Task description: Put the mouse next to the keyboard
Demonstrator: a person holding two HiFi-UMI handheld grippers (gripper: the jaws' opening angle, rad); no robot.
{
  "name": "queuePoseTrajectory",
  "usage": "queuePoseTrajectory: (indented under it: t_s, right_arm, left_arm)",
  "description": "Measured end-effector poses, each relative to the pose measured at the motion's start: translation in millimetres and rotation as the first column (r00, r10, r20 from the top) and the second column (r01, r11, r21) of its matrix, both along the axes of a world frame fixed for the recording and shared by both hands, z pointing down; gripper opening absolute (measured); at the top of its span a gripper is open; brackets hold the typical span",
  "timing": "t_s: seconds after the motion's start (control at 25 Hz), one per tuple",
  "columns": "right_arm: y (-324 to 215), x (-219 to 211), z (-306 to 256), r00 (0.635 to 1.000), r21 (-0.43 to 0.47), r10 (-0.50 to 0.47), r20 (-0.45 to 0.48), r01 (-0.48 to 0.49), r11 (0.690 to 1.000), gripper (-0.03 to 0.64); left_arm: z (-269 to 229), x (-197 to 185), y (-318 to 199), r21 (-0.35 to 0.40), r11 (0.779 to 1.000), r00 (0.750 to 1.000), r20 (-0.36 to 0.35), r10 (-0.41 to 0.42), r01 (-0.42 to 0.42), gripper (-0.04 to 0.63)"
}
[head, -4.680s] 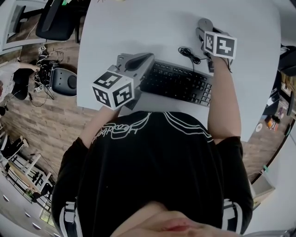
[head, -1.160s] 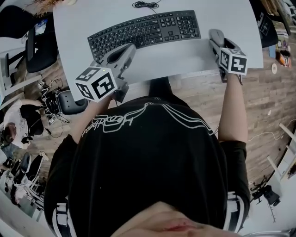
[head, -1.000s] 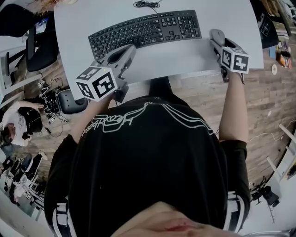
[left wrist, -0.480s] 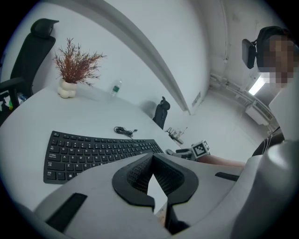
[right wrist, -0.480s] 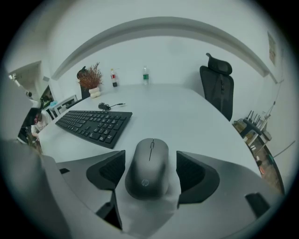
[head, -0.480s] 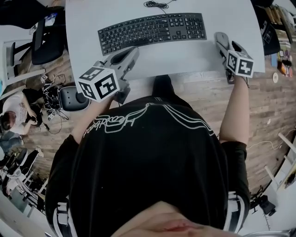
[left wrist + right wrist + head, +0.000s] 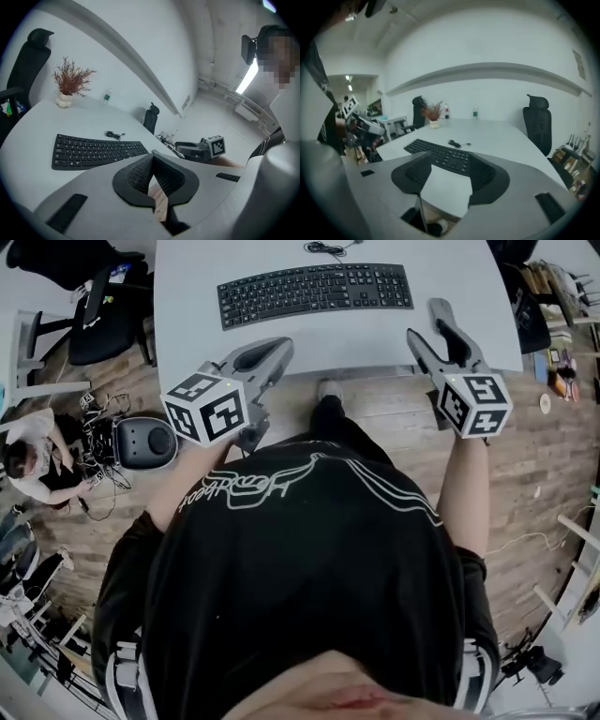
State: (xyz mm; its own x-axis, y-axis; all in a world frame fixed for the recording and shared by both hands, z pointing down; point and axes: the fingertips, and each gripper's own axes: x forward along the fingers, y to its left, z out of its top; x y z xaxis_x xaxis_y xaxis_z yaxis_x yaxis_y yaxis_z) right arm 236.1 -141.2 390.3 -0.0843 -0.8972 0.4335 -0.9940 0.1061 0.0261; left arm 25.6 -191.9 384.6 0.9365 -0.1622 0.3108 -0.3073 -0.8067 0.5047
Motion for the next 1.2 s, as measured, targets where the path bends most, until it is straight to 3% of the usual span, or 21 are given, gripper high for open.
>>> queuePoseTrajectory:
  t_s: [0.12, 0.24, 0.36, 0.48, 0.64, 0.8, 1.0, 1.2]
  right_arm:
    - [19, -60, -42, 0.995, 0.106, -0.092, 0.036, 0.088, 0.990, 0.075]
    - [42, -118, -67, 0.961, 0.151, -0.250, 0.121, 0.231, 0.961, 0.016]
    - [61, -156, -78, 0.914, 0.156, -0.354, 0.199, 0.327, 0.932, 0.009]
    - [79, -169, -80, 0.903, 0.143, -0.381, 0.201, 0.358, 0.923, 0.009]
    - [113, -163, -82, 0.909, 0.151, -0.348, 0.230, 0.320, 0.935, 0.011]
    - [167, -154, -86, 0.892, 0.184, -0.288, 0.349, 0.236, 0.954, 0.011]
    - [237, -159, -85, 0.892, 0.181, -0.286, 0.349, 0.236, 0.955, 0.011]
    - [282, -164, -94, 0.900, 0.210, -0.287, 0.328, 0.227, 0.951, 0.011]
  left_arm:
    - [-18, -7, 19, 0.051, 0.998, 1.000, -0.009, 0.023, -0.023, 0.006]
    - [-34, -15, 37, 0.127, 0.991, 0.999, 0.015, 0.029, -0.031, 0.006]
    - [-51, -19, 57, 0.156, 0.987, 0.999, 0.003, 0.047, -0.047, 0.006]
    - [-66, -20, 80, 0.176, 0.982, 0.997, -0.014, 0.070, -0.066, 0.006]
    - [-80, -20, 121, 0.221, 0.973, 0.997, -0.022, 0.077, -0.070, 0.006]
    - [-87, -14, 185, 0.138, 0.986, 0.989, -0.097, 0.110, -0.096, 0.006]
    - [-94, -11, 258, 0.146, 0.983, 0.986, -0.106, 0.127, -0.111, 0.006]
    - [-106, -14, 310, 0.210, 0.969, 0.985, -0.091, 0.149, -0.127, 0.006]
